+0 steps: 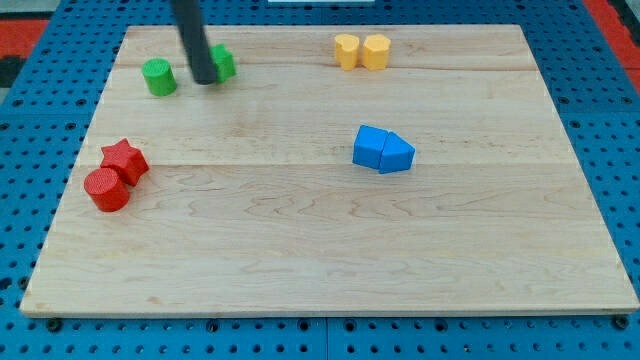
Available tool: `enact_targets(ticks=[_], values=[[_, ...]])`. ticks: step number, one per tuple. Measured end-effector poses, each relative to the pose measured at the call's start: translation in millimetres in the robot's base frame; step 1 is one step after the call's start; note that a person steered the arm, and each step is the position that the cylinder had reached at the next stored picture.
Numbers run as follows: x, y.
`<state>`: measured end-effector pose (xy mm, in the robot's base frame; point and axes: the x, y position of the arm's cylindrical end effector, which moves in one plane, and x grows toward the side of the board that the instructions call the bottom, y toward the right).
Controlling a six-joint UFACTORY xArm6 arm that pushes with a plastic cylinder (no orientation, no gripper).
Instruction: Move the green star towards top center
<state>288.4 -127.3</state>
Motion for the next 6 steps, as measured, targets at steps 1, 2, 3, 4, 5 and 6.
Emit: enact_targets(ticks=[1,2,3,4,5,6], values=[[-6.9,5.1],[-7.2,-40.0],[-25.5,-29.5],[-52.8,24.6],[-52.8,72.4],[-57.1,23.6]])
